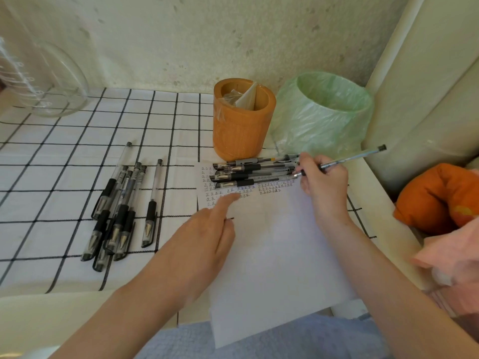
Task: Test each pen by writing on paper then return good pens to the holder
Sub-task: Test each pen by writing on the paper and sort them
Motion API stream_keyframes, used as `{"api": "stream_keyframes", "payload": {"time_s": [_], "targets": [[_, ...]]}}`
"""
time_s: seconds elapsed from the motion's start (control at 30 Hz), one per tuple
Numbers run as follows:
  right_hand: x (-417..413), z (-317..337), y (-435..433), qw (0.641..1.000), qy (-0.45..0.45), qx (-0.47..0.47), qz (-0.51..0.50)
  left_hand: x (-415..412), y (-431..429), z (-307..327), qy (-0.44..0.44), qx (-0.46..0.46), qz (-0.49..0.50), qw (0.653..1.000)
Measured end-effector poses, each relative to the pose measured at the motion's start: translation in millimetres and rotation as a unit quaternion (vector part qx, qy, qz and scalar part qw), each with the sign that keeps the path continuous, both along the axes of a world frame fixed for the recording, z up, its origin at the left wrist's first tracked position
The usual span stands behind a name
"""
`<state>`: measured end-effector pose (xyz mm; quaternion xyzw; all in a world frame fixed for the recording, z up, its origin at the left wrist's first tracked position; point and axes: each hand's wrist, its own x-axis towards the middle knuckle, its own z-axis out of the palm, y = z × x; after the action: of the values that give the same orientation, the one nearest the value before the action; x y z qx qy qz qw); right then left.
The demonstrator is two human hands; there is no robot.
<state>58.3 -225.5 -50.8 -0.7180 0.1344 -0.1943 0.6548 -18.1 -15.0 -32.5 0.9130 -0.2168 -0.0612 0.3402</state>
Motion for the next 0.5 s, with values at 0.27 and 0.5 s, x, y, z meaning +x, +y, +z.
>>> {"api": "stream_keyframes", "payload": {"time_s": [0.27, 0.5], "targets": [[-21, 34, 17, 0.964, 0.073, 0.208, 0.15, 7, -5, 9, 0.058, -0.225, 0.083, 0.969], [-46, 45, 34, 0.958, 0.095, 0.155, 0.22, 8, -5, 17, 0.051, -0.324, 0.117, 0.937]]}}
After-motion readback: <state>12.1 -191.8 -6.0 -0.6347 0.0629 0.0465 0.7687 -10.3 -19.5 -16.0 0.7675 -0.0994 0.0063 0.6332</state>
